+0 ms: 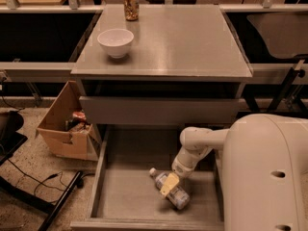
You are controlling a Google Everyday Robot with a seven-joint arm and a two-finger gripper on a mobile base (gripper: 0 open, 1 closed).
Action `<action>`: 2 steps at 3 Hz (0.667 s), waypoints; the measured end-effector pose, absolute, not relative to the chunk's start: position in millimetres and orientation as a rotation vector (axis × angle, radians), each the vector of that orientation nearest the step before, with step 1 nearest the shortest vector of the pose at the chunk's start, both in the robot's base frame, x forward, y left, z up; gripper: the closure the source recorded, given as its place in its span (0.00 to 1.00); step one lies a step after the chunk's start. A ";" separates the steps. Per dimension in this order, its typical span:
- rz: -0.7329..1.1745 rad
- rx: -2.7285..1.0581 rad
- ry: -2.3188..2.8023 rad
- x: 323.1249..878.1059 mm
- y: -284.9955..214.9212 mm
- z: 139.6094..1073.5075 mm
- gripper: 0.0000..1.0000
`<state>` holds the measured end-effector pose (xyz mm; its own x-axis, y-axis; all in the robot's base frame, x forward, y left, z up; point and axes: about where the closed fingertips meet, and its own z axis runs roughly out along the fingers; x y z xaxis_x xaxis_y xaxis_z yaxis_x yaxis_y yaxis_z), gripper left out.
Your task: Place blue plastic bottle into middle drawer
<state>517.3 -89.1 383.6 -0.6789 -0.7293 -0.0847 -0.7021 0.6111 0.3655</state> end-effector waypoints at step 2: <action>-0.617 1.410 -2.626 493.3 -65.9 477.5 0.00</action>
Offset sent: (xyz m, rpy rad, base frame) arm -0.0356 0.0336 0.2004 -0.0009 0.0486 0.2679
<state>493.3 -65.9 477.5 -0.5672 -0.8171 -0.1032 -0.7775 0.4899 0.3942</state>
